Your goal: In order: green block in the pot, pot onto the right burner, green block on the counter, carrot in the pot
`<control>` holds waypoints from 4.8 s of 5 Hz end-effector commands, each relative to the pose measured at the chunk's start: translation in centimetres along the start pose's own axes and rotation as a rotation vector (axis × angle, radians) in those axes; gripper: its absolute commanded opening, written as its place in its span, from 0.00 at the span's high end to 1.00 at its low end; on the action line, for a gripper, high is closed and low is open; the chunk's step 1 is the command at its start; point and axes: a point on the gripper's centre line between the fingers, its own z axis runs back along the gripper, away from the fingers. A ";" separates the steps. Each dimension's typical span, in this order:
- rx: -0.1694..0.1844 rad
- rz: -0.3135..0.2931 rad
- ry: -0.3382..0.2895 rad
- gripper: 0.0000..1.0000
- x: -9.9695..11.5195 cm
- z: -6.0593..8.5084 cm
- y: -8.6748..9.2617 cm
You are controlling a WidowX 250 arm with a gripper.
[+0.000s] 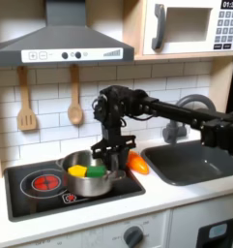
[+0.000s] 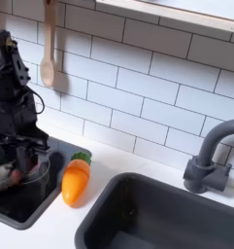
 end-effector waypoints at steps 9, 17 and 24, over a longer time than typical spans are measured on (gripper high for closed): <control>0.171 0.558 -0.095 0.00 -1.2 3.5 2.7; 0.238 0.849 -0.054 0.00 -2.2 2.5 4.9; 0.263 0.986 -0.014 0.00 -0.8 0.8 3.7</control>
